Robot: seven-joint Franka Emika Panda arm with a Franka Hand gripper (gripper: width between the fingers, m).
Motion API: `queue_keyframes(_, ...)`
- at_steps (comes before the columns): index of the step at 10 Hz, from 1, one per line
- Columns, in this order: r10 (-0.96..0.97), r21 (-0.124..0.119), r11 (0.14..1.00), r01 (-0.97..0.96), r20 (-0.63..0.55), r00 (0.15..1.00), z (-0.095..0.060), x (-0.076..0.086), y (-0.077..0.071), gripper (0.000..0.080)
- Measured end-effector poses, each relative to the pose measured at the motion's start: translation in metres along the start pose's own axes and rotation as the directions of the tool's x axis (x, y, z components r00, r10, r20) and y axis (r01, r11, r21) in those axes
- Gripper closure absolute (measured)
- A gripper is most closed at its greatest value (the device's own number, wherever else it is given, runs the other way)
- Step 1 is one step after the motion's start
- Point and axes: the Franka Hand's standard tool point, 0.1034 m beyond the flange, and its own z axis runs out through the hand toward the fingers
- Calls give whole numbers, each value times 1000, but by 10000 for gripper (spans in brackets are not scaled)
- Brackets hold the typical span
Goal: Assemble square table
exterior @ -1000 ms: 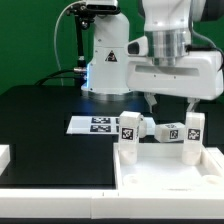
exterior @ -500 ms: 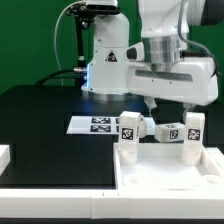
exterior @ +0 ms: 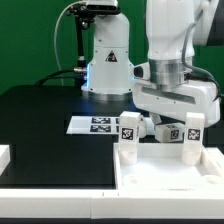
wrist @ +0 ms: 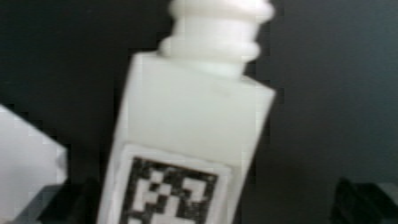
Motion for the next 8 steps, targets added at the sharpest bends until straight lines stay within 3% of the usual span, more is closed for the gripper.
queue_keyframes(2, 0, -1, 1000, 0, 0, 1000, 0, 1, 1, 409)
queue_keyframes(3, 0, 0, 1000, 0, -1, 1000, 0, 1, 1, 409)
queue_keyframes(4, 0, 0, 1000, 0, -1, 1000, 0, 1, 1, 515)
queue_keyframes(5, -2, 0, 1000, 2, 1, 1000, -1, 0, 0, 515)
queue_keyframes(6, -46, -14, 999, 46, 47, 998, -12, -4, 0, 515)
queue_keyframes(7, -110, 10, 994, 110, 63, 992, -35, 3, 1, 515)
queue_keyframes(8, -184, 41, 983, 182, 60, 981, -58, 16, 12, 515)
